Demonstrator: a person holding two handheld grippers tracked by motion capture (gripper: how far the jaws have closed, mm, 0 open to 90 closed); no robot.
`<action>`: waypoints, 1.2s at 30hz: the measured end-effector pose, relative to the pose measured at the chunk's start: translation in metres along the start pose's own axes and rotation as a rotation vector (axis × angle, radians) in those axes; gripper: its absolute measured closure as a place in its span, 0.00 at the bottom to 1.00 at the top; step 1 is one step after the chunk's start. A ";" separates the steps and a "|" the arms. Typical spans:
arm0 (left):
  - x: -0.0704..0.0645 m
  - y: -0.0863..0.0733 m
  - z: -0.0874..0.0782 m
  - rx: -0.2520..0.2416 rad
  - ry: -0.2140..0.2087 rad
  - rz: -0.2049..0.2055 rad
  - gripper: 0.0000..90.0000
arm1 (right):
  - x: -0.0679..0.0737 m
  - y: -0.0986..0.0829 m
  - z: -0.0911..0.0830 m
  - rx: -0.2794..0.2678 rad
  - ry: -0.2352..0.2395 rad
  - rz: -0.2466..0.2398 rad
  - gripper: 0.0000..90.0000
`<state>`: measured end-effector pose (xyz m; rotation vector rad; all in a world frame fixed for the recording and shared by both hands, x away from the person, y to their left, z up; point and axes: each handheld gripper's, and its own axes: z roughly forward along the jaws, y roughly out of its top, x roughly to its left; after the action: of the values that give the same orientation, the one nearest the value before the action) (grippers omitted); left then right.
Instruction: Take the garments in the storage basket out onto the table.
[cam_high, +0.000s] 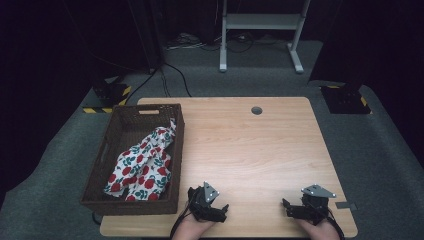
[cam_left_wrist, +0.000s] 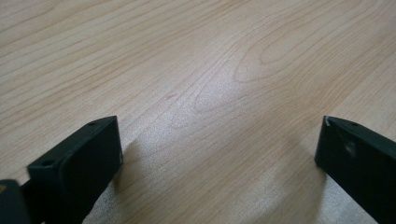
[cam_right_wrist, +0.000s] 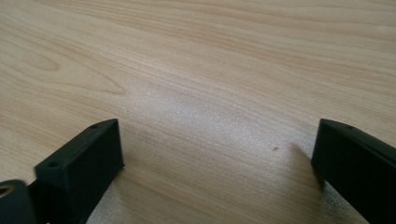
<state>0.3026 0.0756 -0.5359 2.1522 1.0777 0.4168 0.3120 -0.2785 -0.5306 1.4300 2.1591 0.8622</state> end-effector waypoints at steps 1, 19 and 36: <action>0.000 0.000 0.000 0.000 0.000 0.000 0.00 | 0.000 0.000 0.000 0.000 0.000 0.000 0.00; -0.002 -0.002 -0.002 -0.013 -0.013 0.006 0.03 | 0.001 0.000 0.000 0.003 -0.006 0.000 0.00; -0.002 0.009 -0.034 -0.181 -0.030 0.053 0.00 | 0.002 0.001 0.001 0.004 0.003 -0.010 0.00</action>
<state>0.2881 0.0849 -0.5054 2.0240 0.9315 0.4865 0.3121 -0.2758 -0.5308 1.4192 2.1698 0.8577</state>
